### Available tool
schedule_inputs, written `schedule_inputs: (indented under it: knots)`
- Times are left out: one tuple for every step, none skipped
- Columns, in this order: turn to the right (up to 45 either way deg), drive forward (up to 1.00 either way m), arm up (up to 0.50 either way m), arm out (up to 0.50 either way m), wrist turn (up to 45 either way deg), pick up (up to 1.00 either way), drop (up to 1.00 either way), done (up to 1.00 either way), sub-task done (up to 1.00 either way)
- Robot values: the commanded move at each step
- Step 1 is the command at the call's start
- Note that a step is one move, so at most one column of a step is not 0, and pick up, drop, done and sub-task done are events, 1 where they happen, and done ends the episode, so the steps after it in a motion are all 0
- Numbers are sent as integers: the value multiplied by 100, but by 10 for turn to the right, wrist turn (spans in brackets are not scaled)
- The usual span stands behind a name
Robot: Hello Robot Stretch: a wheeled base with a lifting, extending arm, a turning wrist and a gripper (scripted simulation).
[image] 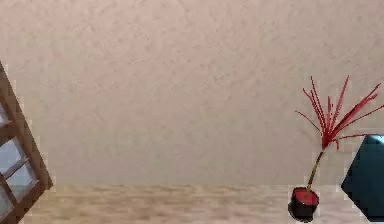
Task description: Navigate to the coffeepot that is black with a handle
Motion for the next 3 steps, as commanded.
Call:
schedule_inputs:
  knots:
    - [-450, 0, 0, 0, 0, 0, 0, 0, 0]
    - [-330, 0, 0, 0, 0, 0, 0, 0, 0]
    - [0, 100, 0, 0, 0, 0, 0, 0, 0]
